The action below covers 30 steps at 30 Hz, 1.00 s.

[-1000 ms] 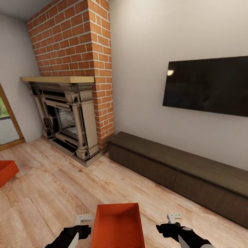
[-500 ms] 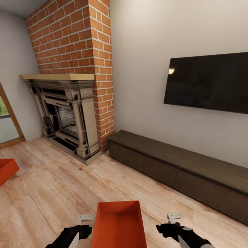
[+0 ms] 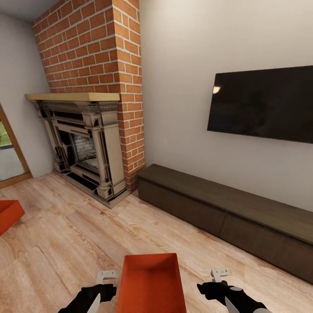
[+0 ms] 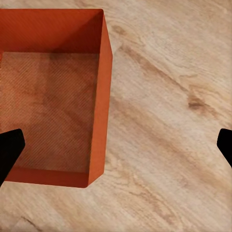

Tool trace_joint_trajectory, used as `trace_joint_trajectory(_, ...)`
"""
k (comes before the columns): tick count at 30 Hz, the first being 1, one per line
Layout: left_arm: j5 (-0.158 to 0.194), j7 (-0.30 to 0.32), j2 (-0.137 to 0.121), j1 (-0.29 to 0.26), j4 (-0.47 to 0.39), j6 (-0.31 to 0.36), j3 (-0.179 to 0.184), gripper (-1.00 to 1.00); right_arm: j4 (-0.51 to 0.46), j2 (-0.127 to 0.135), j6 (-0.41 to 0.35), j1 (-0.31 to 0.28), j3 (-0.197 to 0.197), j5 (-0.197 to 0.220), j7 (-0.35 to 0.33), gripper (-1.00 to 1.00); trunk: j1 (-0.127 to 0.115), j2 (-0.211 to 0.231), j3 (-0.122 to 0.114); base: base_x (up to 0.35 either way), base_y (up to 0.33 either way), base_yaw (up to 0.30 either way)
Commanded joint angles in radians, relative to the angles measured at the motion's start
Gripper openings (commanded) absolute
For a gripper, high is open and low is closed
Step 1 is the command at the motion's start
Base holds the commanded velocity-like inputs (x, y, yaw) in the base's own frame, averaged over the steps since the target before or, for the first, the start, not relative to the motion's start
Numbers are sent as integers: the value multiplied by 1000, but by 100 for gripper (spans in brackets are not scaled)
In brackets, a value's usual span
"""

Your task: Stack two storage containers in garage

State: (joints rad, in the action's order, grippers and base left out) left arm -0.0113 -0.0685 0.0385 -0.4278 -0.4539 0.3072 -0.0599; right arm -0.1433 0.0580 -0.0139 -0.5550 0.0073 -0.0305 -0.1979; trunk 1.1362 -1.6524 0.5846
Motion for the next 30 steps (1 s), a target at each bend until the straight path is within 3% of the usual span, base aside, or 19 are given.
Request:
trace_joint_trajectory(1,-1,-1,1,0,-2,6,-6,100,-1,0,-1,0,0,-3,-3,100,0,-1,2,0,0,0)
trace_joint_trajectory(11,-2,-3,0,0,-2,6,-6,100,-1,0,-1,0,0,-3,-3,100,38,-71,46,0,0,0)
trace_joint_trajectory(30,-3,-2,2,0,-2,6,-6,100,-1,0,-1,0,3,-3,-3,100,111,-204,106,0,0,0)
